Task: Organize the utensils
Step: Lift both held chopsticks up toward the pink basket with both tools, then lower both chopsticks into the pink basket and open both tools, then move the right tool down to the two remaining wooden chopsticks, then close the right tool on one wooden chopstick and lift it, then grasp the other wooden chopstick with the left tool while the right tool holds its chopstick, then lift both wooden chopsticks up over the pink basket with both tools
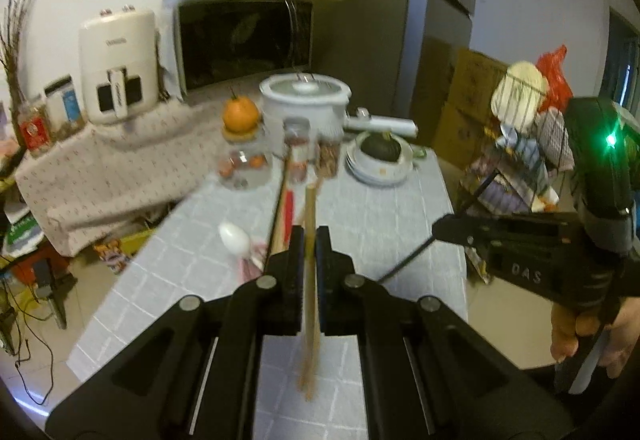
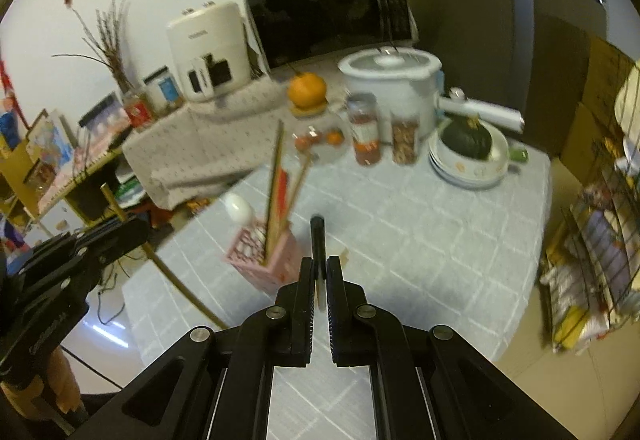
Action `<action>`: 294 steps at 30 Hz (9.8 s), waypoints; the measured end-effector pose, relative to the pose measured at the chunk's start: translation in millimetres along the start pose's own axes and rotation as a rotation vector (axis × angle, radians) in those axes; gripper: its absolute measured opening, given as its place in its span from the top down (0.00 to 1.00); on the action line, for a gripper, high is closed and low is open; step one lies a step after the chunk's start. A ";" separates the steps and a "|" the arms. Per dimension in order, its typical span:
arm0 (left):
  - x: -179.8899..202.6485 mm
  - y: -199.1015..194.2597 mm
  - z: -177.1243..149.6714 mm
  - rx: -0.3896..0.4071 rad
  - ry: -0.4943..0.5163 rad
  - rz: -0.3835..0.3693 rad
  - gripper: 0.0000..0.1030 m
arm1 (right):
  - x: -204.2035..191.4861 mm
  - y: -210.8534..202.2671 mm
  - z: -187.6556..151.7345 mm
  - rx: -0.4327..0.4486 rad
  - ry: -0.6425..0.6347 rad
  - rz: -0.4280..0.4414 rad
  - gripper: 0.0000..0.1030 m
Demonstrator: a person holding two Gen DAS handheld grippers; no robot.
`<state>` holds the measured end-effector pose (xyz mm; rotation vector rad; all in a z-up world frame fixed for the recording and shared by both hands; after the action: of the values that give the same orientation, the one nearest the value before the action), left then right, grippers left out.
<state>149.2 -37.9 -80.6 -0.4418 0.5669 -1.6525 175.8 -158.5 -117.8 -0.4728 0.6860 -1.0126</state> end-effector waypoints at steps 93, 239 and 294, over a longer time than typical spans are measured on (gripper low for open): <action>-82.2 92.7 -117.3 -0.514 -0.188 0.068 0.22 | 79.0 162.6 -52.0 -0.299 0.378 -0.103 0.51; 67.2 286.1 -122.0 -0.768 0.213 0.204 0.93 | 181.3 86.4 -118.5 -0.478 0.370 0.027 0.49; -31.1 39.4 -53.9 -0.235 -0.041 -0.057 0.95 | 95.6 183.4 -100.3 -0.468 0.119 -0.140 0.95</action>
<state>154.1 -5.2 -146.4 -0.6672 0.7279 -1.6333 249.2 -163.6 -335.6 -0.8823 1.0150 -1.0165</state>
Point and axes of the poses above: each gripper's, at about its wrist camera, not at the fingertips, and y roughly the way its jaws point, x to its right, z to its top, the point moved 10 cm from there along y, roughly the way its jaws point, and after that the axes turned 5 degrees about z, right-handed, at the moved point
